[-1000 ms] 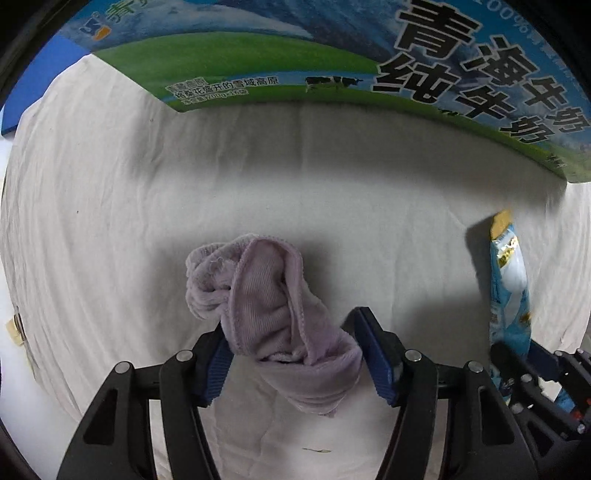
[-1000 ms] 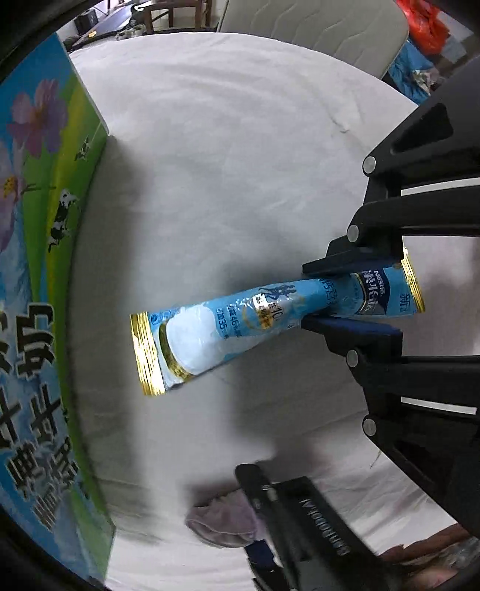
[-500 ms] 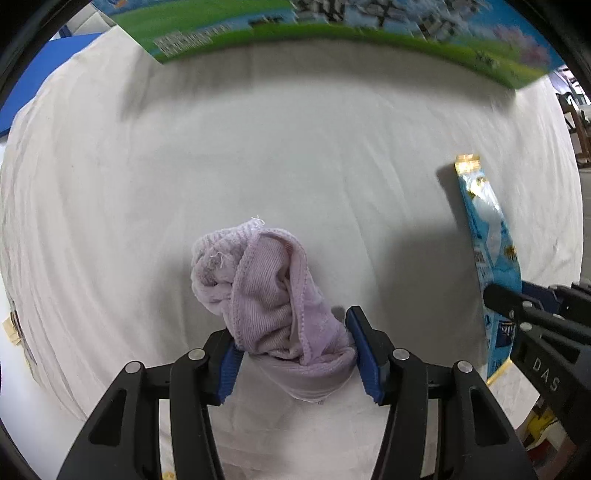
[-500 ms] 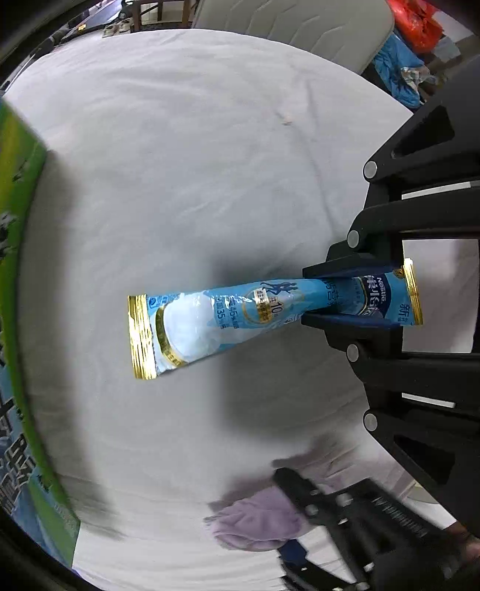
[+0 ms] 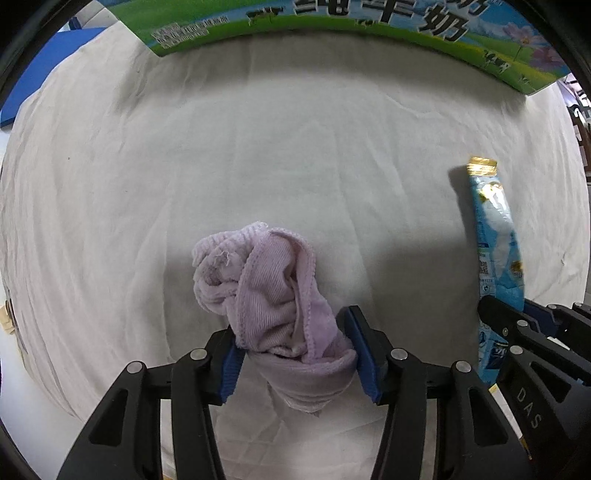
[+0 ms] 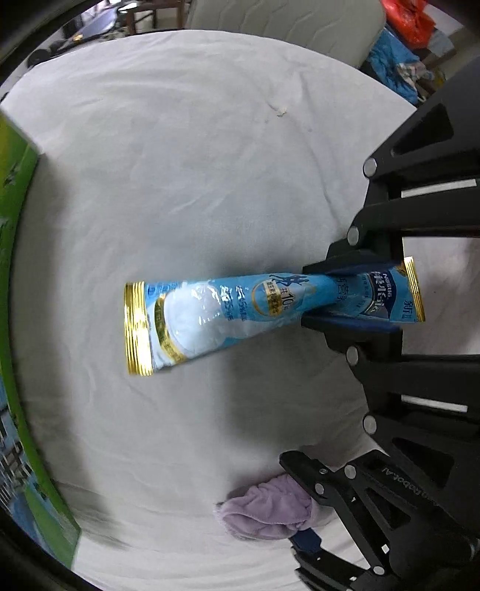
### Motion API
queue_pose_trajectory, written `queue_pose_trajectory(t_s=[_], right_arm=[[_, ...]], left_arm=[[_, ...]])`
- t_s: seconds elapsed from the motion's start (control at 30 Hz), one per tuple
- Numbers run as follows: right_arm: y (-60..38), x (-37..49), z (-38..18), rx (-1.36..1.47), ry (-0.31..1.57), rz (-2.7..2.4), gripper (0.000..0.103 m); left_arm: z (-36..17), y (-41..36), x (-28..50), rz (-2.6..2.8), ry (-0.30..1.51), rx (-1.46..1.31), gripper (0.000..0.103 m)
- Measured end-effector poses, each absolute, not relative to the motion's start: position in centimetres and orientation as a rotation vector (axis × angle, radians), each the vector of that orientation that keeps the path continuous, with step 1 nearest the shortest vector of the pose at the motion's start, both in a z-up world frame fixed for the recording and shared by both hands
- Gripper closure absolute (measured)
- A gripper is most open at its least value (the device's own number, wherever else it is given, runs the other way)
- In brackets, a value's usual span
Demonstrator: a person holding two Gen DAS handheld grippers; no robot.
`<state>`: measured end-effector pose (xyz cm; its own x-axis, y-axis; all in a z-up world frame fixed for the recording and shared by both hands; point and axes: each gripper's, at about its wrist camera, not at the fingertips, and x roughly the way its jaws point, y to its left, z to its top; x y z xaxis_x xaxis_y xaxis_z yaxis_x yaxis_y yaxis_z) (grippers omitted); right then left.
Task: Organize soft objects
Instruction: 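Lift the cloth and blue tube into the box and open both tools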
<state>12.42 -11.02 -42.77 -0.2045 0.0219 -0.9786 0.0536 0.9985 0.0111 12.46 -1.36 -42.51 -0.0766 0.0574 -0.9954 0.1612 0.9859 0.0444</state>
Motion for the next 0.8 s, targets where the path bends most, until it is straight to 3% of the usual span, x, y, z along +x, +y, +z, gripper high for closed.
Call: queue_pose_trajectory(t_s=[0.37, 0.8], right_arm=[[-11.0, 12.5, -36.6, 0.059, 1.69, 0.074, 0.091], [-13.7, 13.9, -24.1, 0.128, 1.479, 0.141, 0.091]], left_arm=[[-33.9, -1.4, 11.2, -0.147, 1.508, 0.071, 0.054], [-21.1, -1.1, 12.7, -0.233, 1.291, 0.037, 0.054]])
